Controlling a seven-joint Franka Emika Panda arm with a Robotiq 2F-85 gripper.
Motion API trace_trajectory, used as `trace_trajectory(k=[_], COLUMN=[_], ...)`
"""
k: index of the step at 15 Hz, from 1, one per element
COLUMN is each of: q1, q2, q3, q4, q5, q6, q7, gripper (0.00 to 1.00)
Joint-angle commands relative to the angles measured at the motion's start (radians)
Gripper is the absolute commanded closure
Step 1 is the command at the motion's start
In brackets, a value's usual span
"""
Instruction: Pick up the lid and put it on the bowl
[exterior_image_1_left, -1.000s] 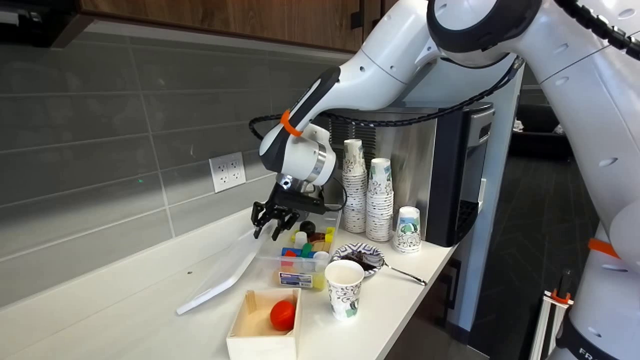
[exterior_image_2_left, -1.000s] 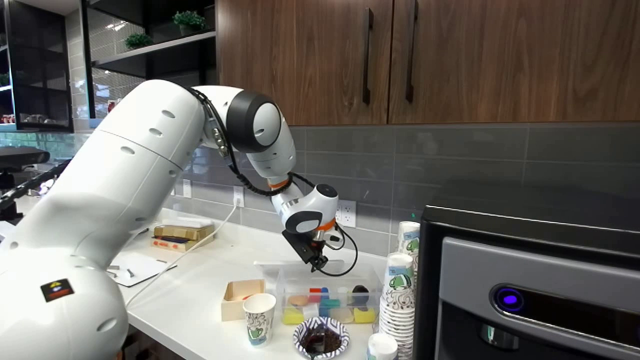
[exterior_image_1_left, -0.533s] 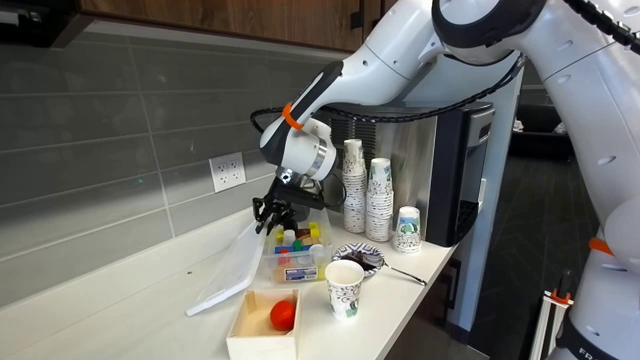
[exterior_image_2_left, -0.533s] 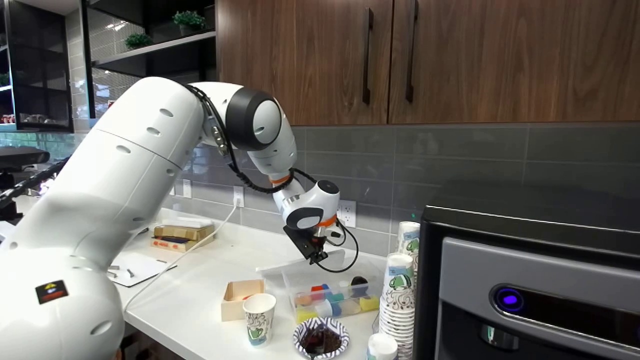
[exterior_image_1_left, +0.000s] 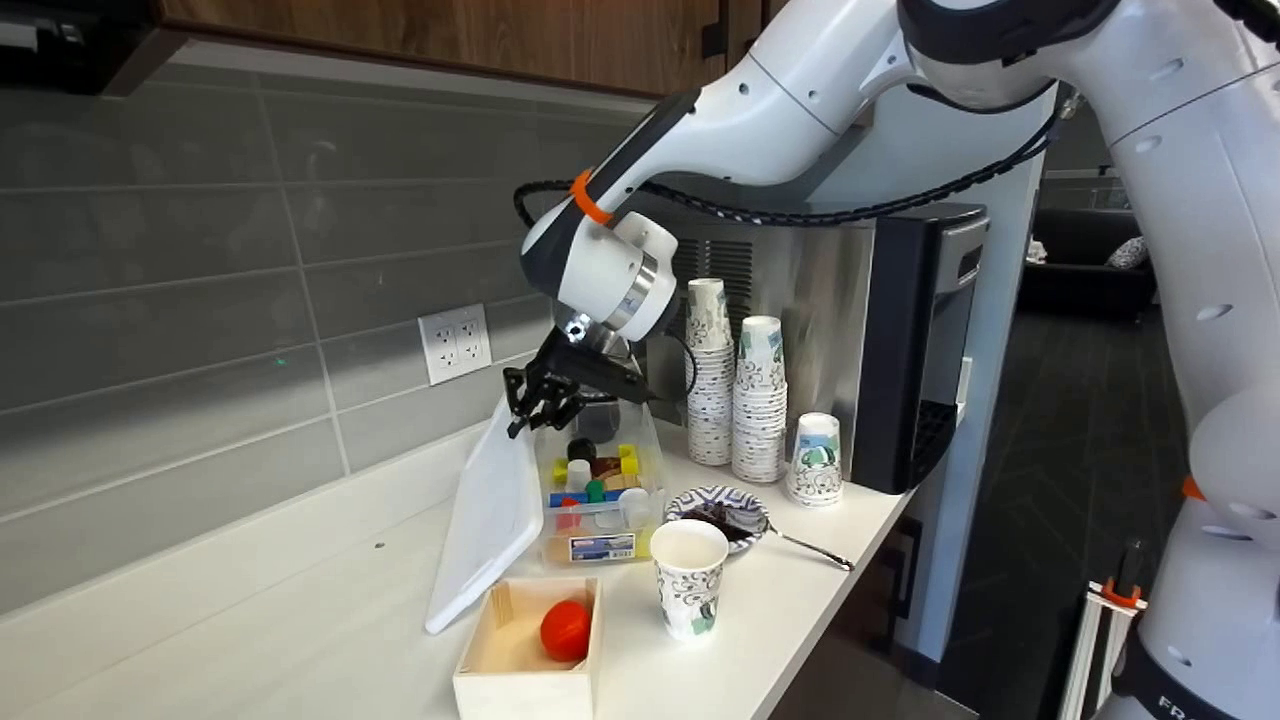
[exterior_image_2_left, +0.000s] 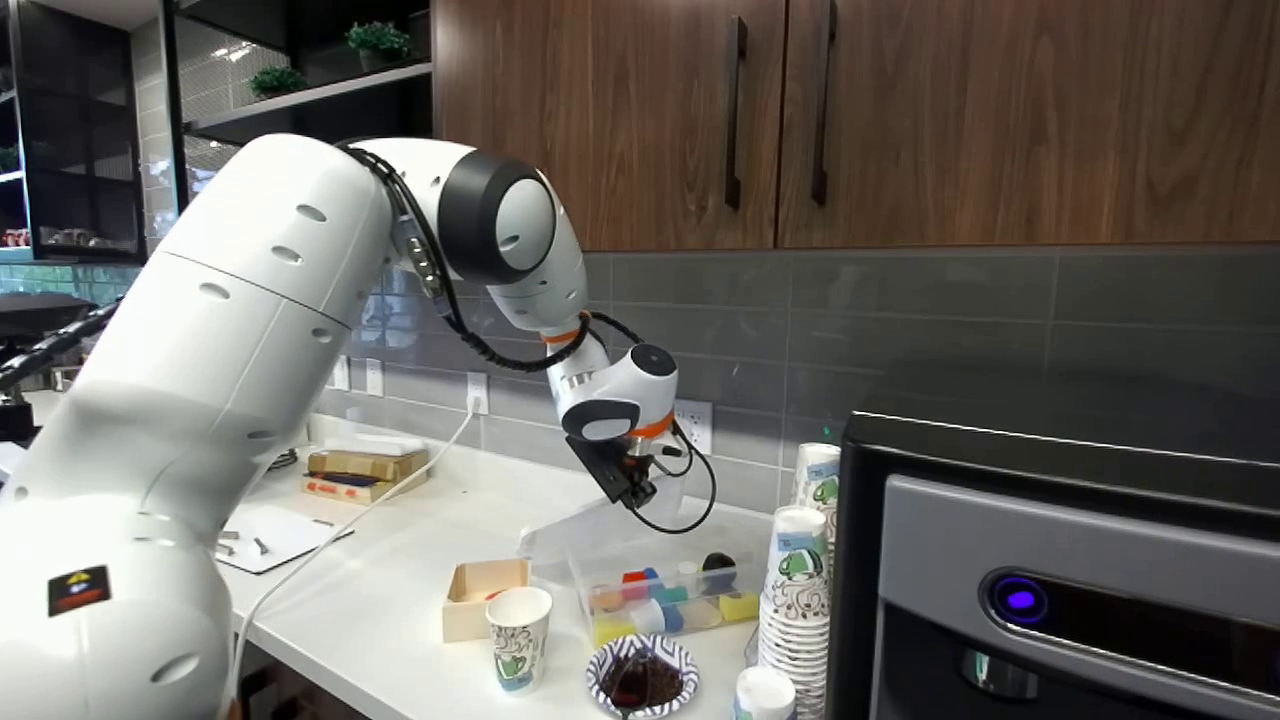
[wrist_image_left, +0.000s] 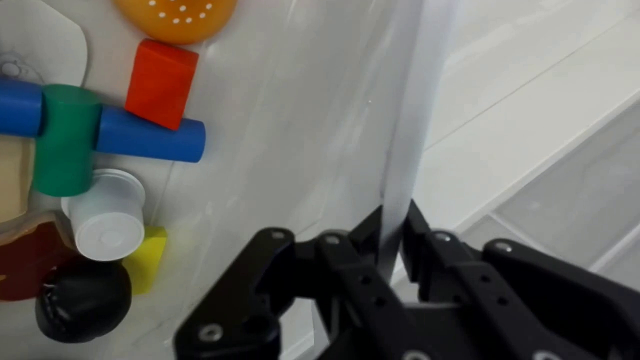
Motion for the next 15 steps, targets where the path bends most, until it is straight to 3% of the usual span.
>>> trace_trajectory(k=[1,9,12,15], q1=[-0.105,-0.339,-0.385,-0.413], q2=[-0.08,-0.269,-0.339,-0.365], q3=[0.105,0.272,0.256,0.226], q4=[-0.076,-0.181,-0.217,-0.264], q5=[0.167,0.728,0.959,1.089], q6=[0.062,0.077,0.036,-0.003], q7=[-0.182,-0.65,-0.827,-0.923], gripper=[0.98,0.98,0.98,0.98])
